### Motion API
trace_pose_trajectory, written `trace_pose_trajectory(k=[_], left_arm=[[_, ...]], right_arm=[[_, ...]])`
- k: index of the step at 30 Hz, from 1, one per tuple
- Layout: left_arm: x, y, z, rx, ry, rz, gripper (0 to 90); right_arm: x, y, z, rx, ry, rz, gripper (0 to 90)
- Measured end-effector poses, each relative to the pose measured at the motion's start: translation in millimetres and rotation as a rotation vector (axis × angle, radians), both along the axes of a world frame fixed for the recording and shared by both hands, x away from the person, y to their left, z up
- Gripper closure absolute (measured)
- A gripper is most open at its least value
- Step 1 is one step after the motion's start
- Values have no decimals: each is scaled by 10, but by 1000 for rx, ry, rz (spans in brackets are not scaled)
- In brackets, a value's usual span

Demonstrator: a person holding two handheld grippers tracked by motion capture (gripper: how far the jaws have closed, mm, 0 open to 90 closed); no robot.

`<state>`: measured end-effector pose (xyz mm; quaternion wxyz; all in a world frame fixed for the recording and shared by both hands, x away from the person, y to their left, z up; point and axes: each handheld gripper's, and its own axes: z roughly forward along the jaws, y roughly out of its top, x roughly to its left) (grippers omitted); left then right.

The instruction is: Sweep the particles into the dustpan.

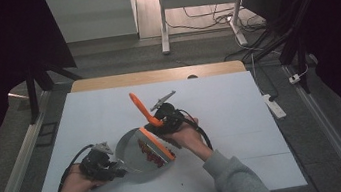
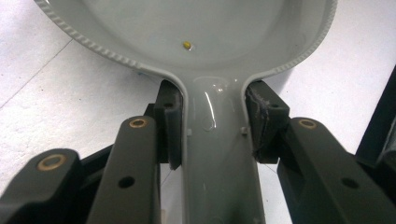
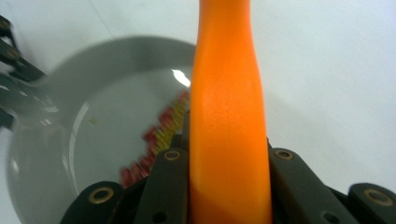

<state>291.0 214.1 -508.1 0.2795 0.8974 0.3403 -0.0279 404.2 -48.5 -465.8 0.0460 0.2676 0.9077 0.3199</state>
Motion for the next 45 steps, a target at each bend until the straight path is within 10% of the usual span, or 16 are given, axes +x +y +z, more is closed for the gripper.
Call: trace_pose_trajectory(k=[13,24,33,38,45], left_arm=[[-72,51,25,6,6,-23,617],[-88,-31,25,22,12,-52,617],[-90,-25,12,22,10,-53,617],[-92,-18,-1,25,16,-58,617],[-127,-5,11,29,16,-73,618]], right_arm=[[11,-416,-178,-53,30,-87,773],[-92,21,-288,-116,71,-39,773],[-318,399,-119,40,85,69,774],[-277,208,23,76,43,28,774],[-66,-218,-90,-11,3,-104,773]])
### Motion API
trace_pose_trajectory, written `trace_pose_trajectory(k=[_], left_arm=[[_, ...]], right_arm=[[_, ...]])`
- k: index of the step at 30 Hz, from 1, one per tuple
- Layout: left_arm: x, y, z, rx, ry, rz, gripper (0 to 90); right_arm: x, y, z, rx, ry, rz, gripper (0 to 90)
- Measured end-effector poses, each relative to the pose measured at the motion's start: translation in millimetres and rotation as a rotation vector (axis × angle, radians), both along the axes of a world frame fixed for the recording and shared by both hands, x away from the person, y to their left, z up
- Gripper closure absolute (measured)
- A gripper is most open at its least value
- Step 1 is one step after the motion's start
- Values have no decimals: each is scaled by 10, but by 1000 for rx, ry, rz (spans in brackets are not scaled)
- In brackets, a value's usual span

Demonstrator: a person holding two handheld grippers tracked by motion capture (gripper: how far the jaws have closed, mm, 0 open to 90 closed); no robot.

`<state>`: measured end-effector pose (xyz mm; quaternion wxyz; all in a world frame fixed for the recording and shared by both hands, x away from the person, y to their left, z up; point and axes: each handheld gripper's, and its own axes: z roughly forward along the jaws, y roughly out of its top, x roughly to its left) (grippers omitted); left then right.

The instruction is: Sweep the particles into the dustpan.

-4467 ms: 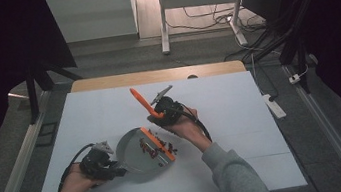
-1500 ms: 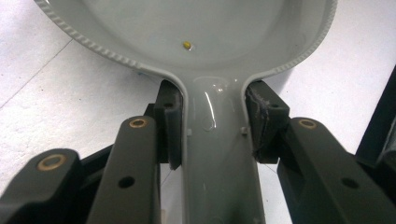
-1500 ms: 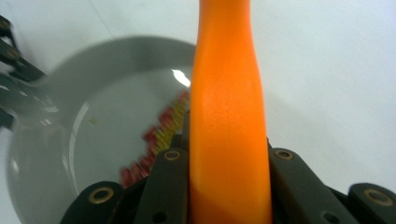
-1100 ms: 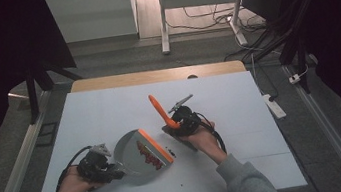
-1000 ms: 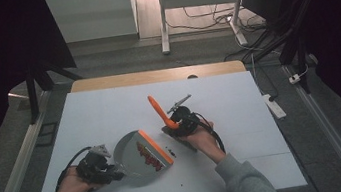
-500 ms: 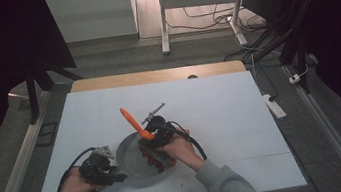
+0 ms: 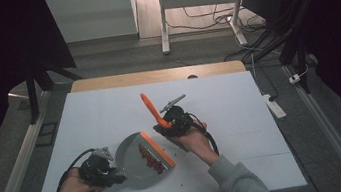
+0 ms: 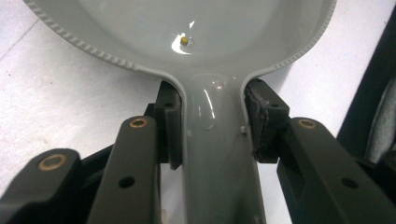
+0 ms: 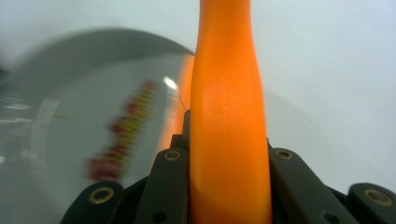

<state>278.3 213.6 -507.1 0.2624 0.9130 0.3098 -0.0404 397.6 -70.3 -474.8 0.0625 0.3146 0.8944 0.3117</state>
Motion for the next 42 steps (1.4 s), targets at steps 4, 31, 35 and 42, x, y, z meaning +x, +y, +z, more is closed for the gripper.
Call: trace_pose_trajectory(k=[4,31,35,42], left_arm=[[-4,-12,-2,7,5,1,618],[-147,156,-106,-33,7,-18,618],[-236,260,-102,-44,-3,-44,618],[-406,278,-69,-56,-11,-117,618]], right_arm=[[93,17,-168,-50,37,-25,773],[-185,-52,119,96,16,42,774],[-298,-277,71,81,23,16,774],[-552,-418,-41,31,59,10,773]])
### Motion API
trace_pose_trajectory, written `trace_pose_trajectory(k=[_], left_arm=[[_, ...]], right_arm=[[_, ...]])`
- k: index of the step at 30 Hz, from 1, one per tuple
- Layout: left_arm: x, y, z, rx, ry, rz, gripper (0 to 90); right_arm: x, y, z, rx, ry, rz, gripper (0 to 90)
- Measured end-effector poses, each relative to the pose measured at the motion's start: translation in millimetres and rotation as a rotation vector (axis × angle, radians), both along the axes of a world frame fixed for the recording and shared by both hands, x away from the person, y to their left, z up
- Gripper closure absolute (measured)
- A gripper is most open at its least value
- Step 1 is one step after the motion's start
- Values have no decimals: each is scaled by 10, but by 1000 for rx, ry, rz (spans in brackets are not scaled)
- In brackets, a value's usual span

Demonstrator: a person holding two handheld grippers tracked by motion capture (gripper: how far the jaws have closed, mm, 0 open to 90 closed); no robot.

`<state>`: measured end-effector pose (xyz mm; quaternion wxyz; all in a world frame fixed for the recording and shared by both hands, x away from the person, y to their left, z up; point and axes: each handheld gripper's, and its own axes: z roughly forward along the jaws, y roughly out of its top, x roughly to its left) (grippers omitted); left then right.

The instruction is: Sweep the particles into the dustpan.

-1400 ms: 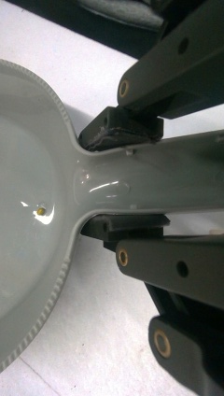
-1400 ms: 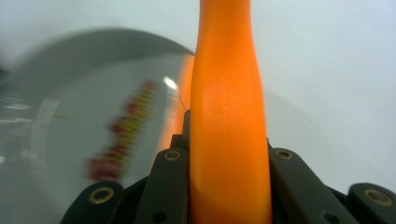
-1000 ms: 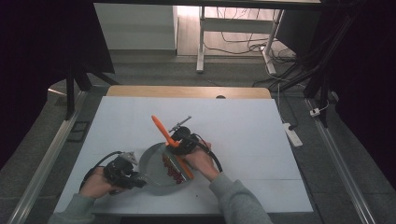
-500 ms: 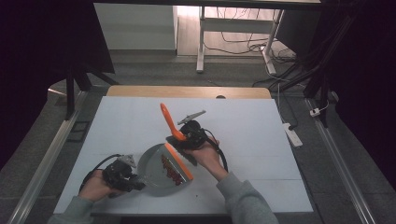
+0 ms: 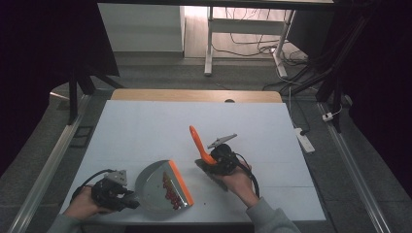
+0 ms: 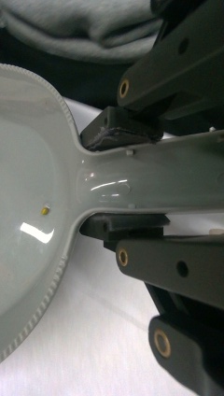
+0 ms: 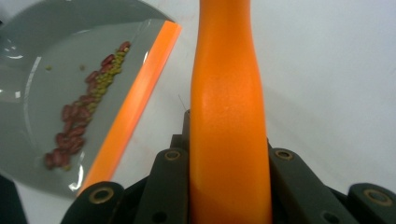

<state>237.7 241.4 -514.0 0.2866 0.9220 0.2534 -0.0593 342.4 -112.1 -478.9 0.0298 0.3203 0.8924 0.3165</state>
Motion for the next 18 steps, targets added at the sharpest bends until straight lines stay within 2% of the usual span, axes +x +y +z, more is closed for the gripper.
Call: trace_pose_trajectory(k=[4,9,18], left_arm=[[-41,-68,34,18,0,4,618],[-70,-182,51,32,-1,-14,618],[-94,-326,47,48,5,-15,618]], right_arm=[[-123,-6,-69,-5,22,-4,773],[-216,59,-105,-17,23,4,774],[-382,426,-159,-28,27,69,775]])
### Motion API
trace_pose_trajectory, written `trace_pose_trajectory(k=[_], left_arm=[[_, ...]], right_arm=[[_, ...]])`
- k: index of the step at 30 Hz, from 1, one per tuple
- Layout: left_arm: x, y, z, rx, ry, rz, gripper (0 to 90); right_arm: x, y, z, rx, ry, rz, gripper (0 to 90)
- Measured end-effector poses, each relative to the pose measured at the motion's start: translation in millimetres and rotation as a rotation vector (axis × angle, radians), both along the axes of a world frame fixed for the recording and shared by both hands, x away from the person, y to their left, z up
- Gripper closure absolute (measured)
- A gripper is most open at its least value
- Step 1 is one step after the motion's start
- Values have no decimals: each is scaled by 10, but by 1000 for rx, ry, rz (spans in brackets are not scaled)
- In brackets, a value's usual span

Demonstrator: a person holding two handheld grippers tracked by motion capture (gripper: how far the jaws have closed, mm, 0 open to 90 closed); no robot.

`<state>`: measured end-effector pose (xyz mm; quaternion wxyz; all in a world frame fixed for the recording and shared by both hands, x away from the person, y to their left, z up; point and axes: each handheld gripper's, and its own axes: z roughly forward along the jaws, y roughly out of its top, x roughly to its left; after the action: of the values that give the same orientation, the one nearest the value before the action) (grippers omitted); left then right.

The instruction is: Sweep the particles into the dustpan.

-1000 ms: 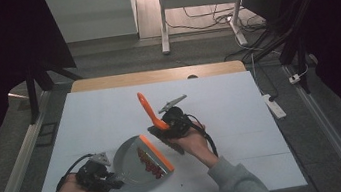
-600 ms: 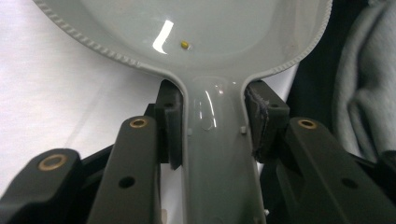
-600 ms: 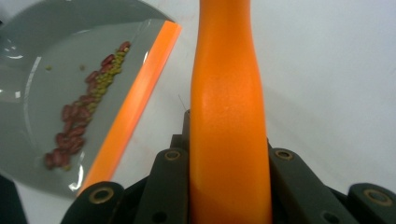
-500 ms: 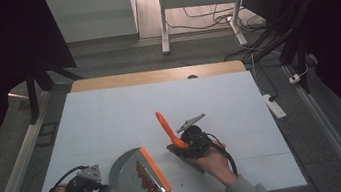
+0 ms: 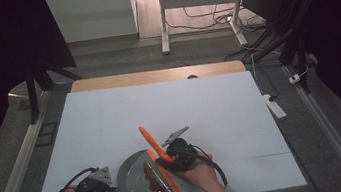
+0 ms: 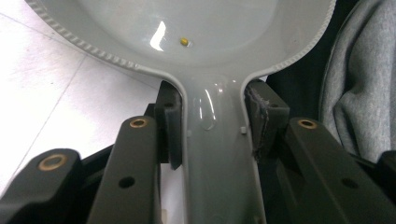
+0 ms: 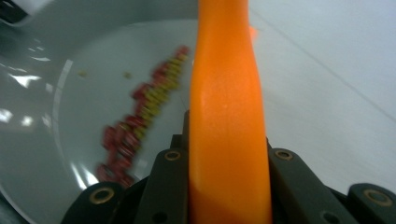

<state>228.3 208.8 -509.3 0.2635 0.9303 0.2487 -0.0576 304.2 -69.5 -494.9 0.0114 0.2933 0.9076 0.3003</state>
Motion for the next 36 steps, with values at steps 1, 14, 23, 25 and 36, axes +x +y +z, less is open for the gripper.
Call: trace_pose_trajectory(k=[1,14,23,25,36], left_arm=[[0,-6,-3,3,1,-1,618],[-81,14,-87,-34,-31,73,618],[-85,7,-111,-55,-81,148,619],[-78,10,-120,-63,-90,169,619],[-51,59,-90,-98,-124,245,619]], right_arm=[[-22,57,-5,4,1,9,775],[120,71,269,186,-34,5,774],[302,-362,286,212,-85,-49,774],[334,-439,287,211,-92,-59,774],[416,-797,291,189,-122,-109,774]])
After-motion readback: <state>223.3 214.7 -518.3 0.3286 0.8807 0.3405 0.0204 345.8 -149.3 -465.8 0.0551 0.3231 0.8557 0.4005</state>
